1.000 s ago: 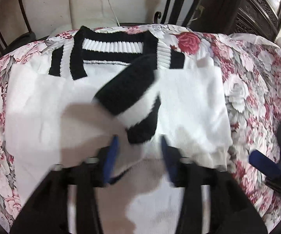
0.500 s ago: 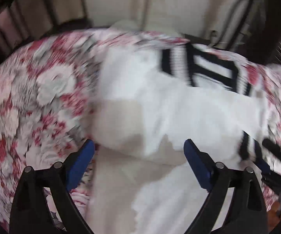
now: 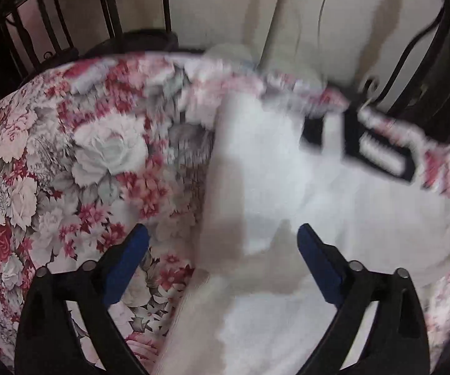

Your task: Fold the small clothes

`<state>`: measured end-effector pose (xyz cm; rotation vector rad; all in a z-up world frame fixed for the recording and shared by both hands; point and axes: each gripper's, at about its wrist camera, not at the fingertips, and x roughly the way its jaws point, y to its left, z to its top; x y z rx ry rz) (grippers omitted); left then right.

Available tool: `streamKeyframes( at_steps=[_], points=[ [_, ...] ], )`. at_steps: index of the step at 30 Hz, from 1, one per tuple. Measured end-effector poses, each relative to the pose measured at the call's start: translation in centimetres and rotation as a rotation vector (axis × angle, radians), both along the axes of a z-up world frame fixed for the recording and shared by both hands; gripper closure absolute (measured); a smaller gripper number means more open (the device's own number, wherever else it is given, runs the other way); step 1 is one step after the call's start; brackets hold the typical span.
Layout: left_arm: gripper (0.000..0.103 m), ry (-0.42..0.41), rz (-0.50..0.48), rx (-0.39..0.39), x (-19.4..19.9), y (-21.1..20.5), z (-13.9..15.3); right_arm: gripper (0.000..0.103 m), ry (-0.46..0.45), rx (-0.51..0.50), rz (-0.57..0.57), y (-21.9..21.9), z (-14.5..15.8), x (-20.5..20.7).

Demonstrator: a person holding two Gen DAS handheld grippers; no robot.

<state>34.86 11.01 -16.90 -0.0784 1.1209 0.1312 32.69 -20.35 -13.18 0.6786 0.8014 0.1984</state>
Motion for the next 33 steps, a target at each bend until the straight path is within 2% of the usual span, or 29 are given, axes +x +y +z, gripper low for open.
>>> streamKeyframes(
  at_steps=[2,3,4,6,8,9,11,14,16,17,19,21,23,26,28,31,33],
  points=[
    [0.004,0.121,-0.017,0.044,0.8,-0.7,-3.3,0.092,0.122,-0.020,-0.059,-1.6,-3.6,0.4],
    [0.004,0.135,-0.019,0.016,0.6,-0.5,-4.6,0.091,0.190,-0.024,-0.089,-2.3,-5.7,0.5],
    [0.004,0.118,-0.013,0.000,0.4,-0.3,-4.6,0.090,0.247,-0.007,-0.112,-3.2,-8.1,0.5],
    [0.004,0.124,-0.020,-0.009,0.8,0.0,-4.0,0.090,0.248,0.028,-0.122,-3.7,-9.0,0.4],
    [0.004,0.079,0.007,0.019,1.0,0.6,-2.3,0.086,0.237,-0.030,-0.109,-3.1,-7.6,0.8],
    [0.005,0.032,0.029,0.045,0.9,1.0,-1.1,0.072,0.230,-0.080,-0.115,-2.8,-6.5,0.8],
    [0.005,-0.021,0.032,0.061,1.5,1.6,0.7,0.057,0.205,-0.191,-0.193,-2.6,-4.4,-0.1],
    [0.005,-0.069,0.040,0.078,2.9,2.2,2.4,0.057,0.086,-0.292,-0.277,-2.5,-1.3,-0.7],
    [0.005,-0.070,0.045,0.071,4.0,2.3,2.5,0.059,0.030,-0.313,-0.236,-1.8,-0.5,0.0],
    [0.005,-0.055,0.047,0.087,4.9,2.3,2.0,0.060,0.017,-0.312,-0.176,-1.1,-0.6,0.9],
    [0.005,-0.027,0.044,0.120,6.3,1.9,0.7,0.061,0.024,-0.292,-0.091,-0.2,-1.7,2.5],
    [0.004,0.033,0.027,0.162,7.4,2.0,-1.8,0.062,0.089,-0.277,-0.019,1.1,-4.2,4.5],
    [0.004,0.068,0.014,0.140,8.3,2.4,-3.7,0.065,0.180,-0.328,0.027,2.0,-6.9,6.0],
    [0.004,0.071,0.018,0.078,8.9,3.4,-3.3,0.067,0.135,-0.446,0.044,3.3,-6.5,5.7],
    [0.004,0.005,0.024,0.051,8.7,4.0,-1.1,0.065,0.090,-0.489,0.020,4.1,-4.9,5.1],
    [0.005,-0.119,-0.025,0.012,7.7,3.8,2.0,0.065,0.006,-0.451,0.044,5.7,-2.3,3.7],
    [0.005,-0.124,-0.083,-0.005,7.4,3.1,2.0,0.062,-0.002,-0.462,0.098,7.4,-2.2,2.6]
  ],
)
